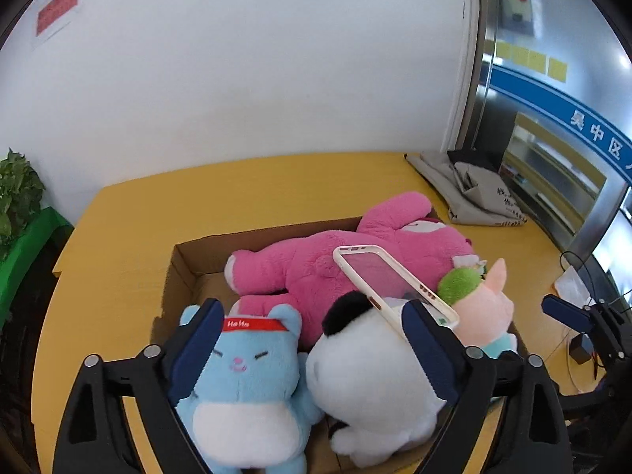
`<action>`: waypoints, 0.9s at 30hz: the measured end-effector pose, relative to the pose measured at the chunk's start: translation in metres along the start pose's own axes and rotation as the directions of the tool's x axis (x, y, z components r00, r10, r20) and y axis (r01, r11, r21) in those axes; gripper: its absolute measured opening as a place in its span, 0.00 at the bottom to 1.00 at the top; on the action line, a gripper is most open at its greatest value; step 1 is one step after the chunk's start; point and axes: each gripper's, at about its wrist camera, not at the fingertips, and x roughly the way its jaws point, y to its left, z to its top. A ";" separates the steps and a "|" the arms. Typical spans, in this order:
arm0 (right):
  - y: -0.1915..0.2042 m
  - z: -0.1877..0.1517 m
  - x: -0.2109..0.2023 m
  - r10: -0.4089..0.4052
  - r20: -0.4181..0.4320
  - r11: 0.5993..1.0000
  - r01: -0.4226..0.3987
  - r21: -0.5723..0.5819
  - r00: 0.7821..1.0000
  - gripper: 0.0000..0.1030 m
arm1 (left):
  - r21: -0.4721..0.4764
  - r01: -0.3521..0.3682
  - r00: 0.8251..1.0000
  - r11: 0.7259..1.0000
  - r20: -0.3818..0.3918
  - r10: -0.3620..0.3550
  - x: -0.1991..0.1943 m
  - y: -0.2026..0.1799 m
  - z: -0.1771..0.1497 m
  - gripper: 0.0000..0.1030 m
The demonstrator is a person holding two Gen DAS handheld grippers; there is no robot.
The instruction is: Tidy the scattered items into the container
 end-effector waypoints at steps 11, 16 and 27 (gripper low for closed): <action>0.019 -0.047 -0.071 -0.027 0.055 0.998 0.024 0.057 0.998 0.76 | -0.042 -0.072 0.995 0.997 0.064 0.075 -0.102 -0.016 -0.101 1.00; 0.020 -0.060 -0.090 -0.068 0.061 0.997 0.065 0.043 0.996 0.76 | -0.087 -0.098 0.994 0.991 0.047 0.102 -0.113 -0.014 -0.125 1.00; 0.031 -0.080 -0.101 -0.074 0.042 0.997 0.073 0.020 0.996 0.76 | -0.080 -0.087 0.995 0.993 0.036 0.090 -0.125 -0.022 -0.149 1.00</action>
